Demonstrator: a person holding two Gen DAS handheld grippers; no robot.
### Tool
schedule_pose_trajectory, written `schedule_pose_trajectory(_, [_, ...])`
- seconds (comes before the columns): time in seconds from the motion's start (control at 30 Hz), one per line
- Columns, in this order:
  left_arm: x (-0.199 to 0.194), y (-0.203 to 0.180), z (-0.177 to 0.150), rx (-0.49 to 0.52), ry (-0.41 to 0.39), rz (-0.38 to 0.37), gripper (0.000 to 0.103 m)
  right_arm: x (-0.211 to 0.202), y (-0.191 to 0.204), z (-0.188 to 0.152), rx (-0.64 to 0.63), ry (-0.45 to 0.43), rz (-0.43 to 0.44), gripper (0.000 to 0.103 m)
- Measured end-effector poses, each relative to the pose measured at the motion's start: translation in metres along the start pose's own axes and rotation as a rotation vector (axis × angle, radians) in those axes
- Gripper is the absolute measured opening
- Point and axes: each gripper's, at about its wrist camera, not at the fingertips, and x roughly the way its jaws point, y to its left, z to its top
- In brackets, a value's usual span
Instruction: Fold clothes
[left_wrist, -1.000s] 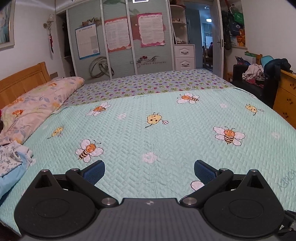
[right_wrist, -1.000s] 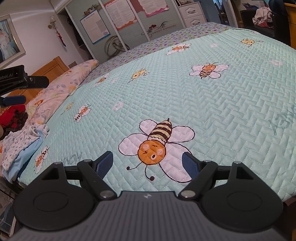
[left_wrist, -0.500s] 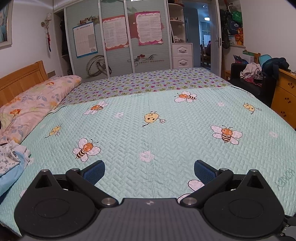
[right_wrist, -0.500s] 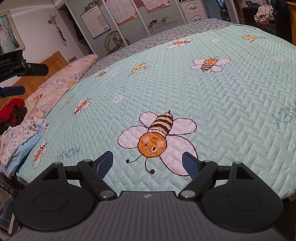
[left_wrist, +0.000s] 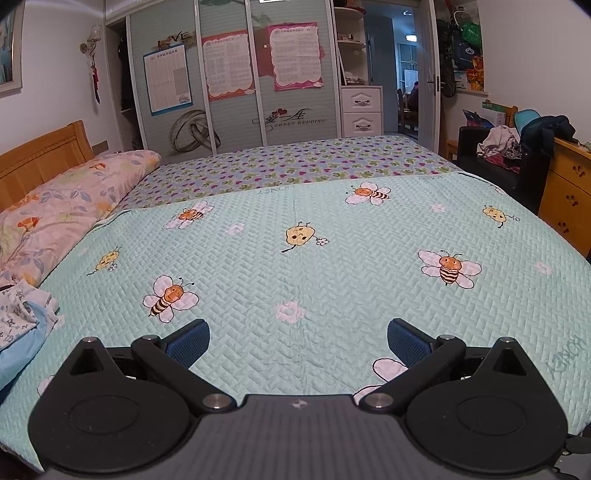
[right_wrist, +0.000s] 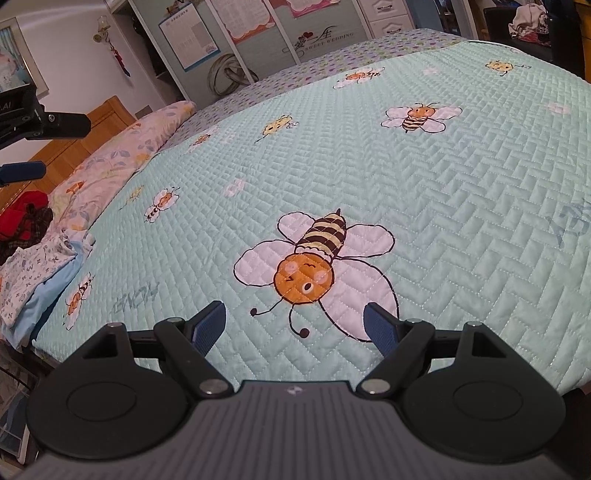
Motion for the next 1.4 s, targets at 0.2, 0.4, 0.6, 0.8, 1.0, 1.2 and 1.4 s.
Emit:
schedule_pose_trajectory(0.2, [-0.002, -0.001, -0.001, 0.003, -0.005, 0.003, 0.102, 0.0, 0.0, 0.0, -0.003, 0.001, 0.001, 0.083])
schedule_pose_trajectory(0.4, [0.001, 0.002, -0.003, -0.018, 0.035, 0.007, 0.102, 0.0, -0.001, 0.0, -0.002, 0.001, 0.002, 0.083])
schedule_pose_trajectory(0.6, [0.006, 0.01, -0.008, -0.048, 0.08, 0.014, 0.101, -0.001, -0.001, -0.001, -0.001, 0.0, 0.004, 0.083])
schedule_pose_trajectory(0.8, [0.008, 0.017, -0.012, -0.077, 0.1, 0.011, 0.101, -0.001, -0.002, -0.003, -0.001, 0.003, 0.005, 0.083])
schedule_pose_trajectory(1.0, [0.008, 0.019, -0.013, -0.088, 0.109, 0.005, 0.101, -0.002, -0.001, -0.004, -0.001, 0.0, 0.003, 0.083])
schedule_pose_trajectory(1.2, [0.008, 0.021, -0.015, -0.099, 0.115, 0.003, 0.101, -0.004, 0.0, -0.005, -0.002, 0.001, 0.002, 0.083])
schedule_pose_trajectory(1.4, [0.007, 0.021, -0.015, -0.1, 0.121, 0.0, 0.101, -0.004, 0.0, -0.004, -0.002, 0.002, 0.002, 0.083])
